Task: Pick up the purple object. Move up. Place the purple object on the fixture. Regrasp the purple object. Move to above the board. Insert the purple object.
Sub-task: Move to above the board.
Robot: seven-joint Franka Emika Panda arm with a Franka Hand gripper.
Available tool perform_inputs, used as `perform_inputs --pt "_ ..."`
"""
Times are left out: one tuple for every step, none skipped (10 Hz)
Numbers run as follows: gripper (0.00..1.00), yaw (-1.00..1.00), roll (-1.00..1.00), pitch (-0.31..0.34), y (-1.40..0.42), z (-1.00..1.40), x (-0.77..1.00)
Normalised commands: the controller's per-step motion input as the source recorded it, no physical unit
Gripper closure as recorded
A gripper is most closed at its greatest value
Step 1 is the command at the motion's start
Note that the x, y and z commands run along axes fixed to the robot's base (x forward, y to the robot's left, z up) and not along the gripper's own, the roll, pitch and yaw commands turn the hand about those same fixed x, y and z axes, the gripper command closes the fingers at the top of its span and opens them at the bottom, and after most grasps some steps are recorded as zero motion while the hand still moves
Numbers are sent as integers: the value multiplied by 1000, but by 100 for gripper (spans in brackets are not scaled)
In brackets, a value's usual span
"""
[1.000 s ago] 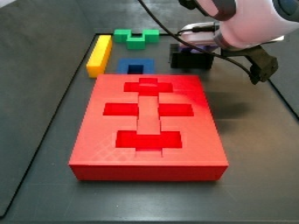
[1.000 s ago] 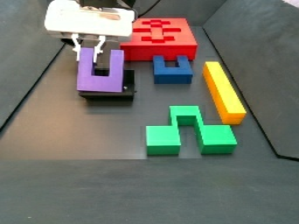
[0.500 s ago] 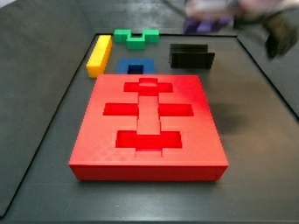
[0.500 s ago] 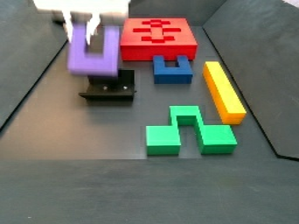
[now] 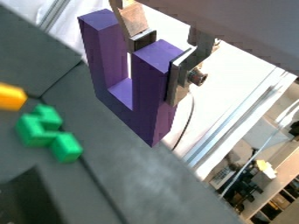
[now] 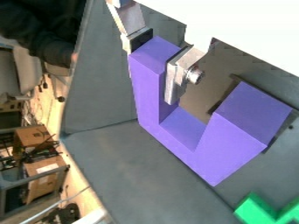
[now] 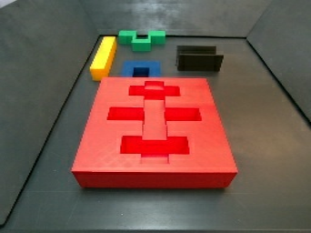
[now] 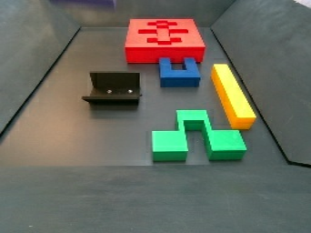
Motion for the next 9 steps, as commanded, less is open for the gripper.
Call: perform_inputs --pt "100 20 1 56 5 233 16" --pt "100 -109 -1000 121 -1400 230 -1302" --pt "100 -104 -1000 113 -1400 265 -1317" --pt "100 -93 -1000 85 -1340 258 -1400" --pt "100 -88 -1000 82 -1314 239 -1400" --pt "100 -79 -1000 84 -1292 249 -1400" --pt "100 -74 -1000 90 -1276 246 -1400" --pt "100 -63 -1000 87 -728 146 -856" --pt "100 -59 -1000 92 -358 62 -468"
